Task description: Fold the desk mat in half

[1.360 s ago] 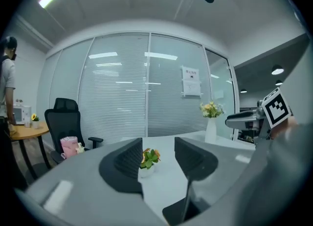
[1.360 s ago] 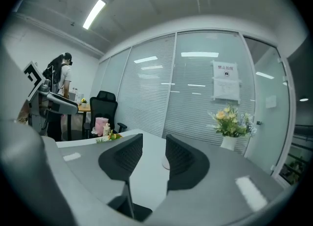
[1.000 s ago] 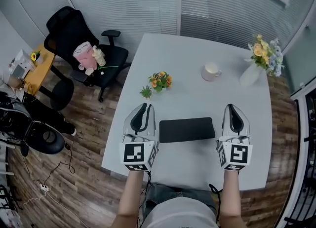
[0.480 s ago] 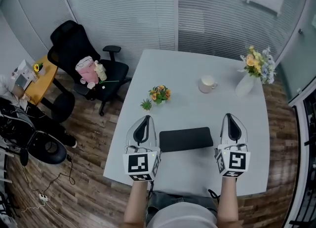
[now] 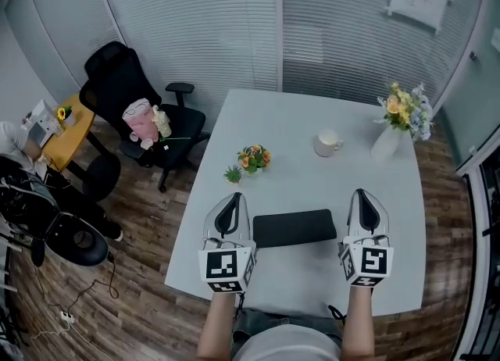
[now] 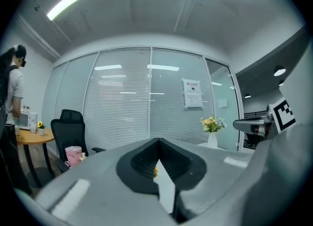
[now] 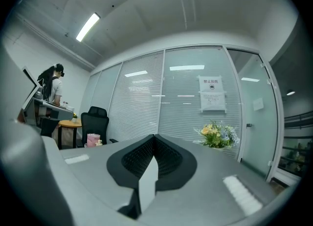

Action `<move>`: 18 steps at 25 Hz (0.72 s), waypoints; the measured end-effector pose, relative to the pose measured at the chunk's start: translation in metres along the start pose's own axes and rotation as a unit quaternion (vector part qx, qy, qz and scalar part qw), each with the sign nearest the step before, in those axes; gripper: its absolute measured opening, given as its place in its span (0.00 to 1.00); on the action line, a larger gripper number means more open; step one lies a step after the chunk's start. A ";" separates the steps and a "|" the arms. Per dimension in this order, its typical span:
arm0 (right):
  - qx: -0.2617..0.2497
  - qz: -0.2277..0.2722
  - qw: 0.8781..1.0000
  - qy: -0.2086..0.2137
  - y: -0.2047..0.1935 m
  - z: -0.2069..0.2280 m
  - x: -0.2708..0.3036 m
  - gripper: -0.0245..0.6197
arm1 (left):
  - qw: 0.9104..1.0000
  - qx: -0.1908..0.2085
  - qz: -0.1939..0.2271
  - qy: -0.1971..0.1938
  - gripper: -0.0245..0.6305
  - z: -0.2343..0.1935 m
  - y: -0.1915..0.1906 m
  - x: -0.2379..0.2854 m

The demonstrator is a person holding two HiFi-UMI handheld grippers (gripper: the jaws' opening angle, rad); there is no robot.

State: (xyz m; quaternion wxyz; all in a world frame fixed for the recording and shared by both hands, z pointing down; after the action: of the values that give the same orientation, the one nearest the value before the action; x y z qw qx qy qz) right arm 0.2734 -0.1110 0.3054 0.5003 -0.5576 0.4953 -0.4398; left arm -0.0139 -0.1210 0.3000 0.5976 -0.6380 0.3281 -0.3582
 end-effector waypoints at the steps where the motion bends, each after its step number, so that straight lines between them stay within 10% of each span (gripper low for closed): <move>1: 0.000 0.000 1.000 0.001 0.000 0.000 0.000 0.07 | 1.000 0.000 -0.001 0.000 0.04 0.000 0.000 0.000; 18: 0.003 0.001 1.000 -0.007 0.003 0.005 0.003 0.07 | 1.000 0.000 -0.008 -0.009 0.04 0.000 0.001 0.009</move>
State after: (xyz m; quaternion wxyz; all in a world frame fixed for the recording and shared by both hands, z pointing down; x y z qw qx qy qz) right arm 0.2781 -0.1133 0.3023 0.5062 -0.5583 0.4910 -0.4370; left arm -0.0090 -0.1282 0.2991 0.5975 -0.6436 0.3179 -0.3574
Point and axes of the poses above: the fingertips, and each gripper's own axes: x forward along the fingers, z to its right, y out of its top, the point moved 6 cm from there along -x, backward along the fingers, and after that the axes turned 15 degrees about -y, right-handed, at the moved point
